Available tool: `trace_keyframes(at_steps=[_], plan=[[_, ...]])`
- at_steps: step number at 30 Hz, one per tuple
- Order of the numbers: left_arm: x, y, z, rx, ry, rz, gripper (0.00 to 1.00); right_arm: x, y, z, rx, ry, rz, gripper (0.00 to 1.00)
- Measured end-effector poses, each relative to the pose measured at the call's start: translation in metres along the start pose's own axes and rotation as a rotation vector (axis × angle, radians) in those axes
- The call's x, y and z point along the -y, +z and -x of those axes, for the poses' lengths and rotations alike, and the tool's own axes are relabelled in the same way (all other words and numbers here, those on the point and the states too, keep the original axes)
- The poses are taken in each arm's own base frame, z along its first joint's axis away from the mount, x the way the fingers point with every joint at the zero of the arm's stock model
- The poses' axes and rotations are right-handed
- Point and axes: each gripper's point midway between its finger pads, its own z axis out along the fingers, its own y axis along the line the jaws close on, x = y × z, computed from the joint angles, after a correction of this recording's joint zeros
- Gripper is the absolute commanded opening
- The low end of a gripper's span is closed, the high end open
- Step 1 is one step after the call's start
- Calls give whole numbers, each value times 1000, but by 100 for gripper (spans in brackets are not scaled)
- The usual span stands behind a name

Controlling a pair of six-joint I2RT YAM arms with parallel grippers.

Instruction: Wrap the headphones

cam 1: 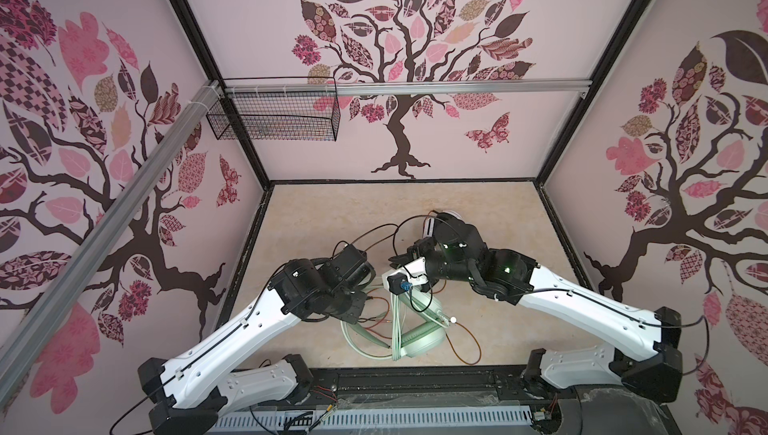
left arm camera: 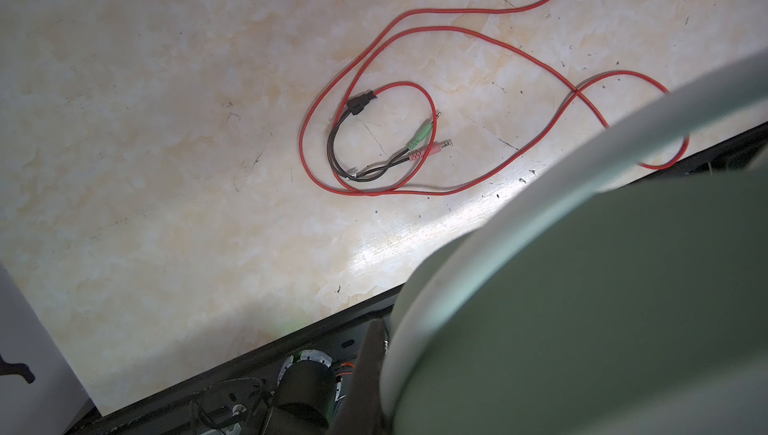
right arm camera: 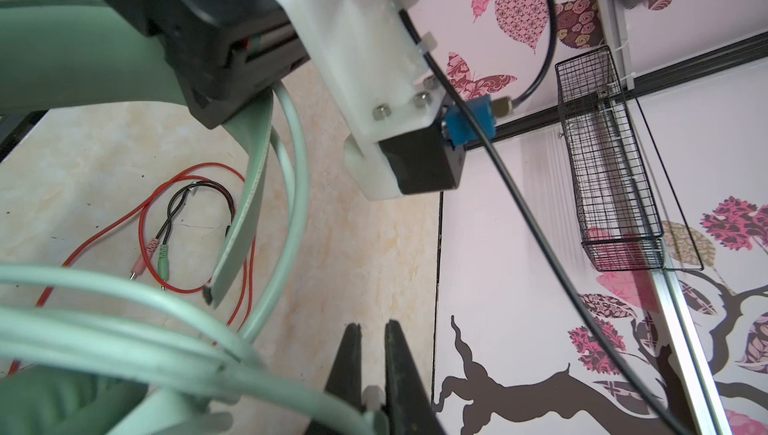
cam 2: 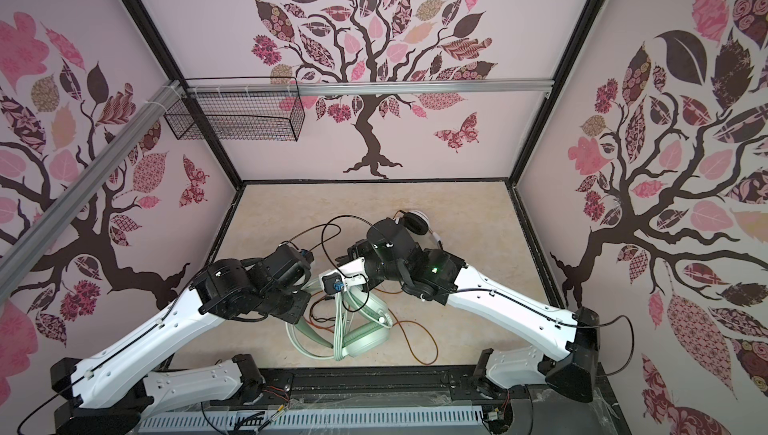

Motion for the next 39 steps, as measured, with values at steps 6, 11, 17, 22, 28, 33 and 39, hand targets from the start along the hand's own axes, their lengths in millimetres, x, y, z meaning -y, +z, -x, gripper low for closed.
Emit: trace_keyframes(at_steps=[6, 11, 17, 22, 28, 33, 39], plan=[[-2, 0, -1, -2, 5, 12, 0, -6, 8, -9, 7, 42, -3, 10], [-3, 0, -2, -5, 12, 15, 0, -7, 12, -9, 30, 74, -15, 30], [-5, -1, -7, -23, 25, 23, 0, -5, 14, -20, 32, 120, -32, 42], [-5, -2, -7, -18, 23, 21, 0, -2, 15, -29, 42, 158, -52, 52], [-6, -2, -8, -20, 25, 22, 0, -16, 19, -44, 29, 206, -19, 57], [-6, -2, -9, -25, 25, 25, 0, -22, 23, -49, 43, 242, -20, 58], [-7, -2, -10, -25, 26, 30, 0, -46, 29, -75, 26, 350, 14, 68]])
